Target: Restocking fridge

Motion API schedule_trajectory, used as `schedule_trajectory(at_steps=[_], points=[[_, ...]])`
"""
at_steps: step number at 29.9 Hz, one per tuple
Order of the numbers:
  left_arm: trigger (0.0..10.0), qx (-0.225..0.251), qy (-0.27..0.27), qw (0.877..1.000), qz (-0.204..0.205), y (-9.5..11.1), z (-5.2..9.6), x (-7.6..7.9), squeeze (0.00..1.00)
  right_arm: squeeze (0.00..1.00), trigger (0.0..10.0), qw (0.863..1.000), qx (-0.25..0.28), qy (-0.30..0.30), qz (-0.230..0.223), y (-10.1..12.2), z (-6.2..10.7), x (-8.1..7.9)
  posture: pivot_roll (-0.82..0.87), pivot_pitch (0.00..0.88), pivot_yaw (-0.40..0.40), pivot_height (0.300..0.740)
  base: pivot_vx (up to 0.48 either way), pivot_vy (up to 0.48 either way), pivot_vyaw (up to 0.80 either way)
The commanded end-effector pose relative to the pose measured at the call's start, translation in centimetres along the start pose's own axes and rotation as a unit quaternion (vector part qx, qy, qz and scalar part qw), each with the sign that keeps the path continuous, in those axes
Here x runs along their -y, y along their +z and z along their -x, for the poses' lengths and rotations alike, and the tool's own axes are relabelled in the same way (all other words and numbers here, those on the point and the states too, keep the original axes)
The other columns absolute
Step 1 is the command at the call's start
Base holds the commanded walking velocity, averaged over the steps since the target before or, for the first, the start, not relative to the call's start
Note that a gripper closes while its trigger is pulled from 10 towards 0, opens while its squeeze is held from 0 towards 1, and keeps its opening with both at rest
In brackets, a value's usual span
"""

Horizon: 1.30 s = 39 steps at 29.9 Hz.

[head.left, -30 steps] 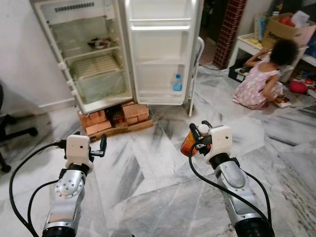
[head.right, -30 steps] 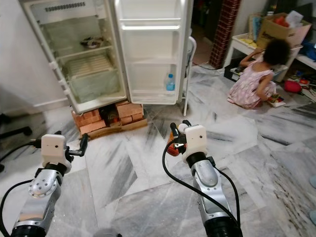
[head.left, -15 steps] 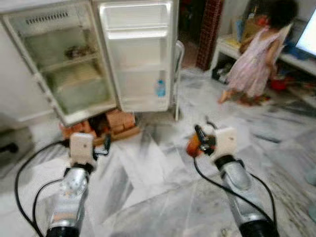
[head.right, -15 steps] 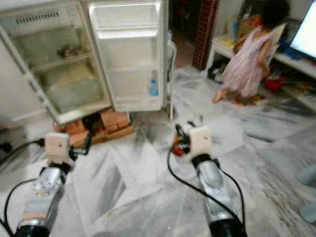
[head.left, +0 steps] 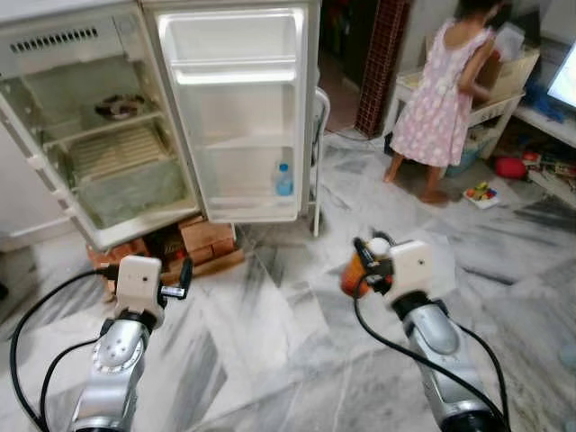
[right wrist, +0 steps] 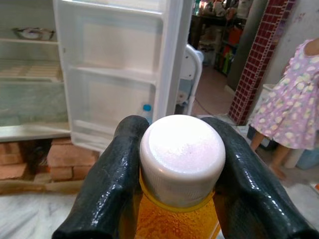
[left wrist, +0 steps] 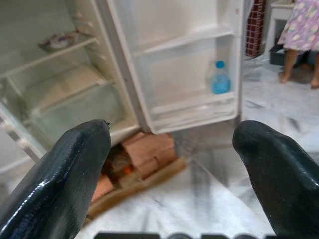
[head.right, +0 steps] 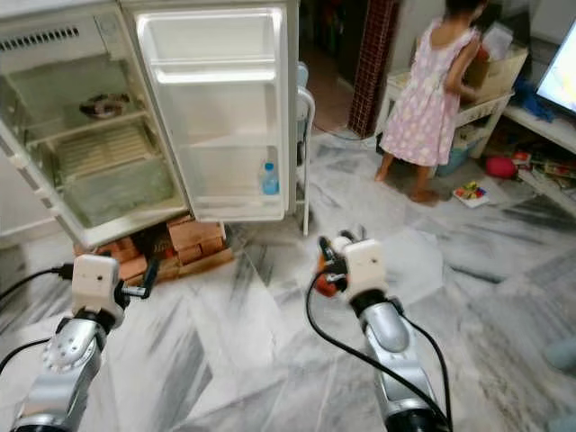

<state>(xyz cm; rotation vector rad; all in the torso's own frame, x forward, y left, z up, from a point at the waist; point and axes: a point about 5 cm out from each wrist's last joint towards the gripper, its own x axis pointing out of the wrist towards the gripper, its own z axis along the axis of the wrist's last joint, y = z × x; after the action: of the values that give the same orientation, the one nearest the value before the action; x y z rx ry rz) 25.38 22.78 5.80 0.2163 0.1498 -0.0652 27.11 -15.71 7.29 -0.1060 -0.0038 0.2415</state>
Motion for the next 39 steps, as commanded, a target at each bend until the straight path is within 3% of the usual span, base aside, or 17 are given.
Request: schedule_trajectory(at_steps=[1, 5, 13, 25, 39], points=[[10.0, -0.003, 0.010, 1.000, -0.002, 0.2, 0.0, -1.2, 0.00, 0.00, 10.0, 1.000, 0.019, 0.014, -0.003, 0.8, -0.6, -0.9, 0.02, 0.000, -0.012, 0.740, 0.274, 0.000, 0.00], [10.0, 0.013, 0.001, 1.000, 0.012, 1.1, 0.6, -0.4, 0.00, 0.00, 10.0, 0.999, 0.029, 0.010, 0.021, 1.1, -0.6, -0.8, 0.01, 0.000, -0.010, 0.740, 0.320, 0.000, 0.00], [10.0, 0.007, 0.002, 0.999, 0.046, 0.7, 1.3, 2.0, 0.00, 0.00, 10.0, 1.000, 0.015, 0.003, 0.012, 0.3, -0.2, -1.0, 0.02, 0.000, -0.019, 0.740, 0.350, 0.112, 0.74], [10.0, -0.001, 0.015, 0.999, 0.048, 0.6, 0.7, 2.1, 0.00, 0.00, 10.0, 0.999, 0.020, -0.030, 0.028, 1.0, -1.4, 0.3, 0.01, 0.000, -0.012, 0.740, 0.355, 0.323, 0.00], [10.0, -0.001, 0.013, 0.999, 0.050, 0.6, 0.1, 3.0, 0.00, 0.00, 10.0, 0.999, 0.026, -0.005, 0.026, 1.1, -1.4, -0.4, 0.01, 0.000, -0.020, 0.740, 0.363, 0.313, 0.00]])
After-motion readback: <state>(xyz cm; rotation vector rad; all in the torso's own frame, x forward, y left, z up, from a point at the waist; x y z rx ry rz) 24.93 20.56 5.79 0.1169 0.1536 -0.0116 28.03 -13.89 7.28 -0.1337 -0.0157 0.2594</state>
